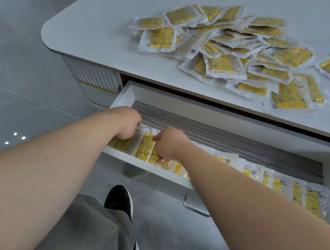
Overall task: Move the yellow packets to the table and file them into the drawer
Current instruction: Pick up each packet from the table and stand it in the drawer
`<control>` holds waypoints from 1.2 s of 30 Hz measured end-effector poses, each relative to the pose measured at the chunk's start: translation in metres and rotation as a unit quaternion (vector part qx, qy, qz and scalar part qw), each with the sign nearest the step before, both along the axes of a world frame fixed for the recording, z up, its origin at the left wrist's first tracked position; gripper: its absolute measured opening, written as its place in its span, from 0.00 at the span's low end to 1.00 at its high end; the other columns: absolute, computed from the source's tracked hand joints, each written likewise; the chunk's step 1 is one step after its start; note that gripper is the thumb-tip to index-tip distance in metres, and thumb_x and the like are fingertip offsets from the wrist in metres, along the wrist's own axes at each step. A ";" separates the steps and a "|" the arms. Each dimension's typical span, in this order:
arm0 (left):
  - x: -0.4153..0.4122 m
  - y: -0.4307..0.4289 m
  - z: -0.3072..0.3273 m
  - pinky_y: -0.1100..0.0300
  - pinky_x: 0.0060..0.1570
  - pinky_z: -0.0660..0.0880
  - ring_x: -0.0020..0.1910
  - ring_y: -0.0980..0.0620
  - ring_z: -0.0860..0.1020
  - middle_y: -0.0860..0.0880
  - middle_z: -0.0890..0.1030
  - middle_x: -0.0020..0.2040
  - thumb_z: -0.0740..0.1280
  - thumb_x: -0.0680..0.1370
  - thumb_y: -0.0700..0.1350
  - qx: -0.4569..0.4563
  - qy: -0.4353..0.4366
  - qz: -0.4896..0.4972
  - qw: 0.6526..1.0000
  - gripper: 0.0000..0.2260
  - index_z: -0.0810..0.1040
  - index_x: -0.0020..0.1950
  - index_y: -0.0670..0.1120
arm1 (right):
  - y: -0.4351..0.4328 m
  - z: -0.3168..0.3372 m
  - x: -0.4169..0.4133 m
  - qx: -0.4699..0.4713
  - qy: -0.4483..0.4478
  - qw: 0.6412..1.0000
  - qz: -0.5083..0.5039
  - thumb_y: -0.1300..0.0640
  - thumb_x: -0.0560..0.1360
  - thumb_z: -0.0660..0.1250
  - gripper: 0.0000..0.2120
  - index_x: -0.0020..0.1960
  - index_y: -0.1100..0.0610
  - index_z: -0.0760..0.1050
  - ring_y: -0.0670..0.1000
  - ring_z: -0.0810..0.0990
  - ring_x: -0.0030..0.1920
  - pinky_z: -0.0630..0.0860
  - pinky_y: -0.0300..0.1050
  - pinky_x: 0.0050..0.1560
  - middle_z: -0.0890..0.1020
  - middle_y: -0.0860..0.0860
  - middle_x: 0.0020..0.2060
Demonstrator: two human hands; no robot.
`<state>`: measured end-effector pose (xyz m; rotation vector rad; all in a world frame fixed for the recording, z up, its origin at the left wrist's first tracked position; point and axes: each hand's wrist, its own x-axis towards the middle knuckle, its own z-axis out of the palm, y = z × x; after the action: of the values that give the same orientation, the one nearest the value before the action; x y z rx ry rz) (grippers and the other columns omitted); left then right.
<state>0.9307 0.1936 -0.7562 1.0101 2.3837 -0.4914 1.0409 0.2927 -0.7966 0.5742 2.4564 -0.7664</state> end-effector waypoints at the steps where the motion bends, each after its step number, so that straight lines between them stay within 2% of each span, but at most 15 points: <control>1: 0.002 0.002 0.004 0.56 0.61 0.75 0.67 0.44 0.74 0.46 0.73 0.73 0.59 0.77 0.30 -0.011 -0.002 -0.008 1.000 0.29 0.70 0.76 0.49 | -0.001 0.002 0.002 0.000 0.001 1.000 0.005 0.67 0.77 0.61 0.22 0.68 0.57 0.78 0.53 0.85 0.49 0.83 0.52 0.54 0.87 0.52 0.46; 5: 0.014 0.014 0.026 0.58 0.58 0.77 0.65 0.45 0.76 0.45 0.74 0.71 0.59 0.78 0.31 -0.042 0.000 -0.049 0.998 0.26 0.71 0.75 0.45 | 0.003 0.016 0.010 0.019 0.021 1.000 -0.004 0.68 0.75 0.61 0.30 0.75 0.50 0.71 0.53 0.84 0.50 0.84 0.51 0.51 0.84 0.52 0.54; 8: 0.028 0.027 0.049 0.55 0.61 0.77 0.64 0.44 0.77 0.45 0.75 0.70 0.60 0.78 0.31 -0.025 0.004 -0.070 0.997 0.25 0.71 0.75 0.44 | 0.013 0.032 0.014 0.020 0.068 0.996 -0.059 0.65 0.77 0.60 0.27 0.73 0.49 0.73 0.53 0.85 0.48 0.83 0.50 0.48 0.83 0.50 0.48; 10: 0.037 0.034 0.066 0.57 0.60 0.76 0.65 0.45 0.76 0.46 0.74 0.71 0.59 0.79 0.31 0.035 -0.005 -0.057 0.998 0.26 0.70 0.76 0.46 | 0.022 0.046 0.020 0.030 0.093 0.992 -0.082 0.64 0.77 0.60 0.22 0.67 0.51 0.77 0.53 0.85 0.46 0.84 0.50 0.48 0.83 0.49 0.44; 12: 0.041 0.040 0.080 0.59 0.52 0.73 0.64 0.46 0.76 0.48 0.75 0.70 0.60 0.80 0.33 0.107 -0.018 -0.041 0.993 0.24 0.71 0.75 0.49 | 0.034 0.062 0.030 0.032 0.123 0.984 -0.121 0.63 0.78 0.60 0.17 0.63 0.53 0.79 0.54 0.85 0.45 0.84 0.53 0.49 0.83 0.51 0.46; 15: 0.048 0.051 0.088 0.57 0.53 0.76 0.57 0.47 0.78 0.49 0.79 0.62 0.64 0.79 0.38 0.208 -0.008 -0.033 0.978 0.18 0.78 0.67 0.52 | 0.053 0.086 0.050 0.039 0.163 0.969 -0.181 0.59 0.79 0.61 0.12 0.58 0.50 0.80 0.54 0.85 0.47 0.84 0.53 0.51 0.83 0.51 0.47; 18: 0.061 0.070 0.089 0.51 0.52 0.80 0.51 0.46 0.79 0.49 0.81 0.56 0.67 0.78 0.41 0.291 0.013 -0.025 0.956 0.12 0.81 0.59 0.53 | 0.075 0.104 0.070 0.055 0.203 0.948 -0.238 0.57 0.79 0.61 0.09 0.51 0.51 0.80 0.54 0.84 0.44 0.84 0.53 0.48 0.84 0.50 0.41; 21: 0.077 0.091 0.094 0.50 0.50 0.80 0.49 0.46 0.80 0.50 0.81 0.53 0.68 0.77 0.42 0.344 0.017 -0.024 0.938 0.09 0.81 0.55 0.52 | 0.097 0.117 0.087 0.081 0.234 0.922 -0.298 0.57 0.78 0.61 0.08 0.48 0.50 0.80 0.53 0.83 0.40 0.84 0.51 0.43 0.84 0.49 0.39; 24: 0.093 0.112 0.098 0.50 0.48 0.81 0.48 0.45 0.80 0.49 0.82 0.49 0.67 0.76 0.39 0.378 0.023 -0.019 0.925 0.08 0.82 0.51 0.50 | 0.117 0.126 0.103 0.100 0.250 0.898 -0.347 0.58 0.77 0.61 0.09 0.47 0.50 0.79 0.54 0.84 0.39 0.84 0.50 0.43 0.84 0.49 0.38; 28: 0.113 0.134 0.100 0.54 0.42 0.79 0.45 0.45 0.80 0.49 0.81 0.47 0.67 0.76 0.38 0.402 0.014 -0.020 0.915 0.08 0.81 0.51 0.50 | 0.142 0.132 0.121 0.119 0.253 0.873 -0.400 0.58 0.76 0.61 0.09 0.50 0.49 0.78 0.54 0.83 0.39 0.82 0.48 0.42 0.83 0.49 0.40; 30: 0.120 0.141 0.098 0.55 0.39 0.76 0.44 0.46 0.79 0.50 0.80 0.48 0.67 0.77 0.39 0.404 0.024 -0.034 0.914 0.07 0.80 0.51 0.49 | 0.155 0.134 0.130 0.143 0.243 0.865 -0.414 0.56 0.76 0.61 0.10 0.55 0.48 0.76 0.55 0.82 0.43 0.77 0.46 0.41 0.83 0.50 0.45; 31: 0.122 0.144 0.097 0.55 0.38 0.74 0.44 0.46 0.79 0.50 0.80 0.49 0.67 0.77 0.40 0.404 0.034 -0.042 0.913 0.06 0.80 0.51 0.49 | 0.161 0.133 0.133 0.161 0.229 0.864 -0.419 0.54 0.76 0.62 0.13 0.59 0.49 0.75 0.56 0.81 0.49 0.76 0.47 0.43 0.82 0.51 0.50; 32: 0.123 0.146 0.096 0.55 0.38 0.74 0.44 0.46 0.78 0.49 0.79 0.50 0.66 0.77 0.40 0.405 0.044 -0.049 0.912 0.06 0.80 0.51 0.48 | 0.167 0.131 0.136 0.188 0.206 0.864 -0.419 0.52 0.76 0.62 0.16 0.64 0.50 0.74 0.58 0.79 0.57 0.76 0.49 0.49 0.80 0.54 0.57; 34: 0.124 0.149 0.092 0.53 0.40 0.75 0.48 0.45 0.77 0.48 0.77 0.52 0.66 0.77 0.40 0.408 0.058 -0.063 0.909 0.06 0.80 0.52 0.47 | 0.175 0.127 0.139 0.238 0.146 0.864 -0.419 0.45 0.79 0.61 0.24 0.72 0.54 0.68 0.61 0.68 0.69 0.68 0.56 0.64 0.71 0.58 0.69; 36: 0.124 0.152 0.089 0.51 0.44 0.75 0.53 0.45 0.76 0.48 0.76 0.54 0.67 0.77 0.39 0.411 0.073 -0.083 0.905 0.07 0.80 0.53 0.46 | 0.179 0.124 0.140 0.240 0.108 0.864 -0.430 0.35 0.80 0.57 0.34 0.77 0.57 0.62 0.62 0.60 0.74 0.61 0.59 0.70 0.64 0.59 0.74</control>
<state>1.0550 0.3457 -0.6673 1.5707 2.6921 0.4670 1.1811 0.4712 -0.6721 1.9490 2.5471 -0.5107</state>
